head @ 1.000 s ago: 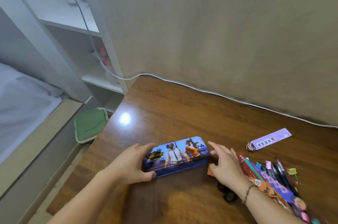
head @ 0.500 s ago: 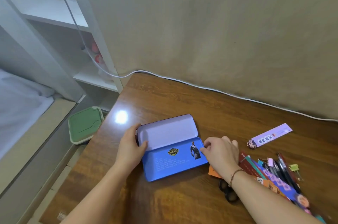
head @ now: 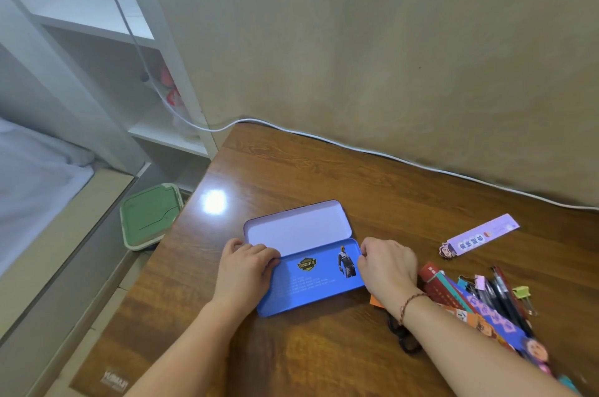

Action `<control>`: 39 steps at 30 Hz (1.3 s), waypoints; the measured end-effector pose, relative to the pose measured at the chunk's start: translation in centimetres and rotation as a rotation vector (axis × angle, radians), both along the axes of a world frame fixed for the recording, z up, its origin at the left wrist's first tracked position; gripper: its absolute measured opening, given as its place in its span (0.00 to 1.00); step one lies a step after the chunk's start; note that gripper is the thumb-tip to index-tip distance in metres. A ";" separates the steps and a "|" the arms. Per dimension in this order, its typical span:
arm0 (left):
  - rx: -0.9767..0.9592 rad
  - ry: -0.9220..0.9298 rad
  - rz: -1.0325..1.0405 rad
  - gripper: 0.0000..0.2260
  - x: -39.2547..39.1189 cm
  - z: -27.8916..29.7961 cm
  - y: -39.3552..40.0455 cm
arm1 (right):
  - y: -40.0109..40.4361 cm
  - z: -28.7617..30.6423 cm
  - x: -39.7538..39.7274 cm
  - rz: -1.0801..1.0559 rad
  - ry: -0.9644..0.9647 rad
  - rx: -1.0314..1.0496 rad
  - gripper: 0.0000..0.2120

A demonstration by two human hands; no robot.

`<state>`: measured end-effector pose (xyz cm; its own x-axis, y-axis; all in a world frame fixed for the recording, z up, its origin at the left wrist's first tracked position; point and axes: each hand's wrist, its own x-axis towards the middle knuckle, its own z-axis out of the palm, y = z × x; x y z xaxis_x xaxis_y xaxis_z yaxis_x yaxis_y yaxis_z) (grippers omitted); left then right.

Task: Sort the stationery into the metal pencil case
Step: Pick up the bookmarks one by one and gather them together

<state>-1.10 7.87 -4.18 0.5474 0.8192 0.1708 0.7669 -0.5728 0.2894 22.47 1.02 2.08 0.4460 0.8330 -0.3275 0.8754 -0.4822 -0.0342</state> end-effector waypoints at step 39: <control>-0.064 -0.109 0.006 0.10 1.7 -1.4 -11.1 | -12.9 -1.2 -3.2 -0.084 0.131 0.202 0.14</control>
<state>0.65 -3.21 -5.63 0.5233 0.8337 0.1765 0.7322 -0.5458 0.4074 19.23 -11.85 0.87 0.4813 0.8491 -0.2178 0.8143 -0.5250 -0.2475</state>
